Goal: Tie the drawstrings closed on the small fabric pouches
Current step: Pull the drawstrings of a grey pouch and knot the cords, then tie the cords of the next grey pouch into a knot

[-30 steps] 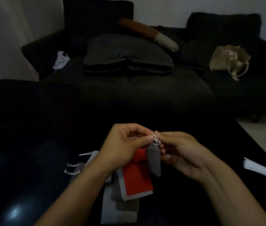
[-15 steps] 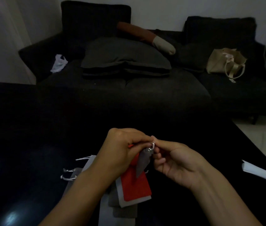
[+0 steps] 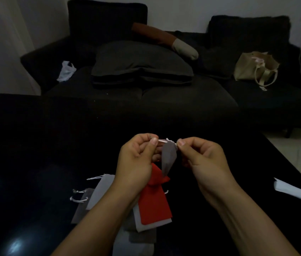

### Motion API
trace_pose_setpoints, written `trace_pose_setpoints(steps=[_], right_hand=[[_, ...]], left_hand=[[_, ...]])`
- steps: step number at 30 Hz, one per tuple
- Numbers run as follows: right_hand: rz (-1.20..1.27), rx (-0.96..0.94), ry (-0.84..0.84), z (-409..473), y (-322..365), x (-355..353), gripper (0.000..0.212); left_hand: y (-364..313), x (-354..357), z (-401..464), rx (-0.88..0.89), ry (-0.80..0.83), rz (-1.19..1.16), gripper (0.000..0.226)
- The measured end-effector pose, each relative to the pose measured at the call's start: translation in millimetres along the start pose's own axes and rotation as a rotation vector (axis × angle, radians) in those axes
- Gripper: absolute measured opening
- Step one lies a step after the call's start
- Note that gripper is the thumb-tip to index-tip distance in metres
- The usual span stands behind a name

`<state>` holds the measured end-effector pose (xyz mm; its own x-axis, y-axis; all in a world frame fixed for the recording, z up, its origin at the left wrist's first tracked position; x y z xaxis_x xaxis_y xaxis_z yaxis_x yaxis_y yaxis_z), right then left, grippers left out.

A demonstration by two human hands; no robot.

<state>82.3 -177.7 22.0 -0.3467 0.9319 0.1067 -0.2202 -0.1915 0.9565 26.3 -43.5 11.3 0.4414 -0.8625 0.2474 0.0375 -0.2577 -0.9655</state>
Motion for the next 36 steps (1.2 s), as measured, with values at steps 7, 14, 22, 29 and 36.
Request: trace_pose_setpoints(steps=[7,14,22,29,36], right_hand=[[-0.241,-0.146,0.024,5,3,-4,0.019],[-0.182,0.244,0.436,-1,-13,-17,0.022],[-1.114,0.370,0.140,22,-47,-86,0.026],[-0.910,-0.105,0.371,4,-31,-10,0.054],[-1.153,-0.101,0.852,-44,-58,67,0.109]], left_hand=[[9,4,1,0.047,-0.077,-0.024,0.012],[16,1,8,-0.076,0.038,0.103,0.008],[5,-47,23,0.055,-0.152,1.223,0.041],[-7,-98,29,-0.089,-0.305,1.465,0.029],[-7,-155,7,-0.614,-0.053,1.524,0.050]])
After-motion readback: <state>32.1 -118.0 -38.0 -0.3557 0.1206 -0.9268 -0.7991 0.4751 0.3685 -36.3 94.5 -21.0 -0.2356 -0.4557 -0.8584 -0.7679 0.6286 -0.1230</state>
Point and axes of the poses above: each hand's wrist, its own z-axis towards the middle knuckle, its own x-axis out of the palm, y = z × x, the point moved 3 cm from there along z, towards the middle knuckle, and after that the axes turned 12 degrees about -x, right-handed, at the moved point
